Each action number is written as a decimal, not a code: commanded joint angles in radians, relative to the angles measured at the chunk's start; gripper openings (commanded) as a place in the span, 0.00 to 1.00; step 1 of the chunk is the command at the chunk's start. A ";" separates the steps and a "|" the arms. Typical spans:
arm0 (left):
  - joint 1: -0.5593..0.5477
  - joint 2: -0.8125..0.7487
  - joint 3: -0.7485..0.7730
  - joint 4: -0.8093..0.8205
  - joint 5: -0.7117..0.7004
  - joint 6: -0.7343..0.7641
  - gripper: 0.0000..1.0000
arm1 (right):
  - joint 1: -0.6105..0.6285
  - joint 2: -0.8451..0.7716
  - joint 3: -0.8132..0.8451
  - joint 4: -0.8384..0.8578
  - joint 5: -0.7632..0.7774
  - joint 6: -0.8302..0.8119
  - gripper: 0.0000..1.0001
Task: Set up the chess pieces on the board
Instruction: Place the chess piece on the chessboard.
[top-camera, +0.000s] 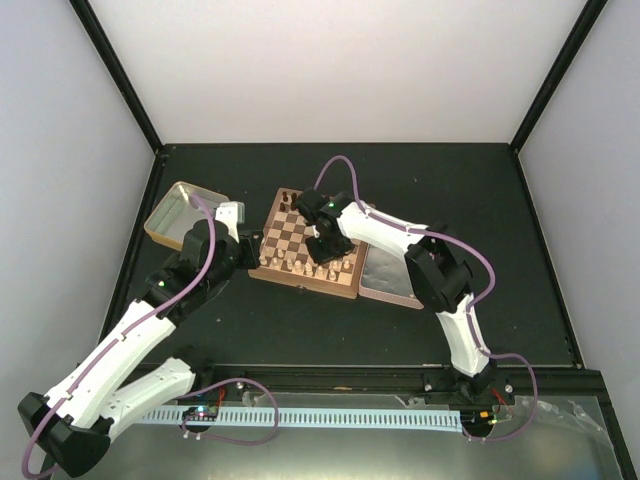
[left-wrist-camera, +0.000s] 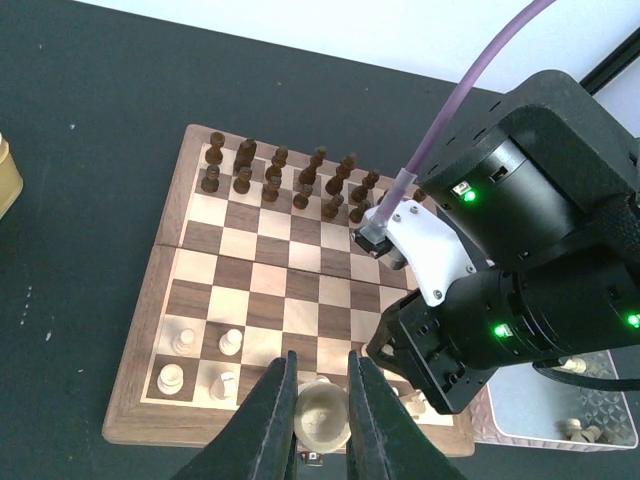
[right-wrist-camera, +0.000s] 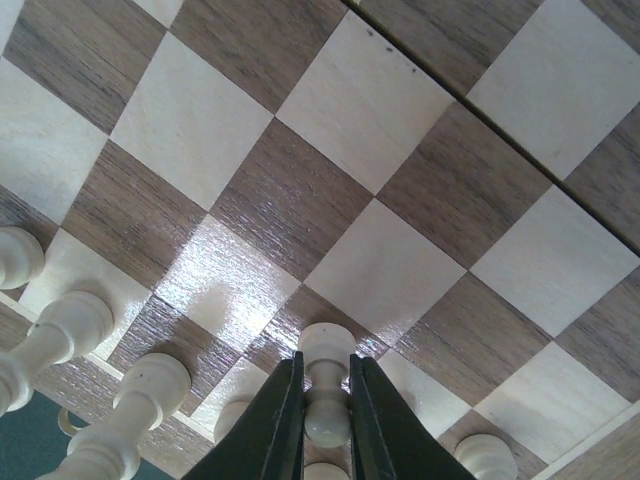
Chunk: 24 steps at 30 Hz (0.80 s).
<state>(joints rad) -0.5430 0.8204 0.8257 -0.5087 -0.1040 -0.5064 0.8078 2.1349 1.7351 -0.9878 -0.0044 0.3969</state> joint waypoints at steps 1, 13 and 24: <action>0.007 0.003 0.007 -0.006 0.009 0.012 0.02 | 0.007 0.014 0.026 -0.007 -0.011 -0.010 0.15; 0.007 0.011 0.012 -0.006 0.024 0.007 0.01 | 0.007 -0.015 0.027 0.012 0.004 0.003 0.24; 0.007 0.024 0.013 0.000 0.035 0.005 0.02 | 0.007 0.018 0.025 0.062 0.007 0.000 0.26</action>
<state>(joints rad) -0.5430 0.8383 0.8257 -0.5083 -0.0826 -0.5068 0.8093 2.1387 1.7370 -0.9440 -0.0086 0.3988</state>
